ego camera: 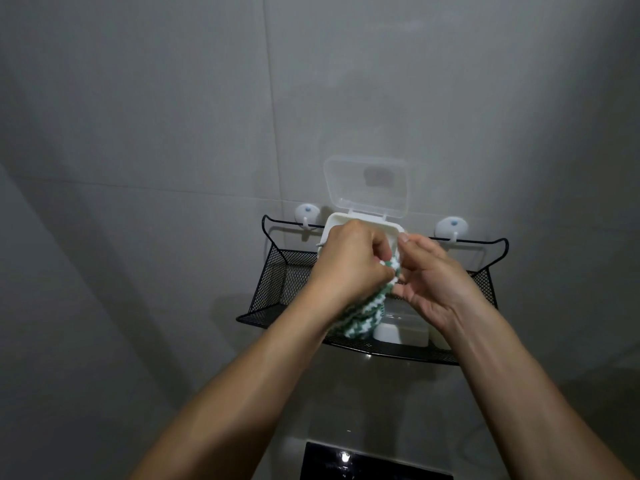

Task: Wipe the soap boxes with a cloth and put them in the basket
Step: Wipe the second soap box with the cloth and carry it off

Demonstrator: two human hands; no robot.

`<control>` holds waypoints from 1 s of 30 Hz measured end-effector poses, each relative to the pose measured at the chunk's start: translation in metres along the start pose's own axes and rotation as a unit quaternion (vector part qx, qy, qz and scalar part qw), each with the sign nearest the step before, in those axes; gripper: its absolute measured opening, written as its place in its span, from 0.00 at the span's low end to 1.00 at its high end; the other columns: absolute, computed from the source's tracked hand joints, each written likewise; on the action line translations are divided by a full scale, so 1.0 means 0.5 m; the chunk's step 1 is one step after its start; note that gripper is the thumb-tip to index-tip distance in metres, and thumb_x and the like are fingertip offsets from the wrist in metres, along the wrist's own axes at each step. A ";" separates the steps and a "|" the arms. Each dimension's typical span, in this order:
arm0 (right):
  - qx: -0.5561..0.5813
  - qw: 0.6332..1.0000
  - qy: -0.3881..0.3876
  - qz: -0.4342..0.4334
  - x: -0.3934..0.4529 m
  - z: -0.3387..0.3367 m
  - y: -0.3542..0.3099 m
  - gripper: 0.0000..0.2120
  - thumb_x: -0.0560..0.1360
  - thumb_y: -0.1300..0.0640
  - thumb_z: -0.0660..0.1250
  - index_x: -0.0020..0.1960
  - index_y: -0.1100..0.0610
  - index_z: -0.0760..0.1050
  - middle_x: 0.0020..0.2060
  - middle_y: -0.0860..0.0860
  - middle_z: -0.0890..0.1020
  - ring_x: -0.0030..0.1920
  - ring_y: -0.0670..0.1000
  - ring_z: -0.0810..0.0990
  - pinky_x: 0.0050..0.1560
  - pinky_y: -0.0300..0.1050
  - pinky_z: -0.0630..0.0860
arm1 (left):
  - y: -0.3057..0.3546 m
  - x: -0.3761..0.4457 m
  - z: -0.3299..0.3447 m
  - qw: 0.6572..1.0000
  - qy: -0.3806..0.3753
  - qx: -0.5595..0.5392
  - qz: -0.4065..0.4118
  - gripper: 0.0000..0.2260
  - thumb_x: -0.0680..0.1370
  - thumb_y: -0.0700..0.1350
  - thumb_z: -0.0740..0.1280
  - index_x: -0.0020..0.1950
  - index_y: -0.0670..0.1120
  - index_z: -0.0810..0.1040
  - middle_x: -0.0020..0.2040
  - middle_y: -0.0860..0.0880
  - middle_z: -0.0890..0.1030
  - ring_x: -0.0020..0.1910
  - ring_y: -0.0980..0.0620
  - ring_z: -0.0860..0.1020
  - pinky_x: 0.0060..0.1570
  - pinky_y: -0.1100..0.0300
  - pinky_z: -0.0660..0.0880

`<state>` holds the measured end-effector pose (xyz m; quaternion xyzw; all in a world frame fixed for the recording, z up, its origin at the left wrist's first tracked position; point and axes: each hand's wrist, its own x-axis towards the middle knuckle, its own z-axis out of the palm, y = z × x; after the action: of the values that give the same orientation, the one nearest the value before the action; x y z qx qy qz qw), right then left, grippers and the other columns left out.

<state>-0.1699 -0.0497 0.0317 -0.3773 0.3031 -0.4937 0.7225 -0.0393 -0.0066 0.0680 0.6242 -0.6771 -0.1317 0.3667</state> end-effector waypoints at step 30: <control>-0.142 0.989 0.048 -0.022 0.015 0.003 -0.018 0.06 0.82 0.63 0.61 0.48 0.63 0.75 0.34 0.58 0.84 0.31 0.55 0.84 0.30 0.53 0.83 | -0.047 0.010 -0.032 0.965 -0.041 0.160 0.206 0.08 0.71 0.49 0.76 0.49 0.52 0.86 0.45 0.54 0.80 0.51 0.50 0.73 0.50 0.54 0.62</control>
<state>-0.1708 -0.0584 0.0396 -0.4585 0.3959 -0.4787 0.6355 -0.0109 -0.0112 0.0662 0.5162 -0.8177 0.0310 0.2529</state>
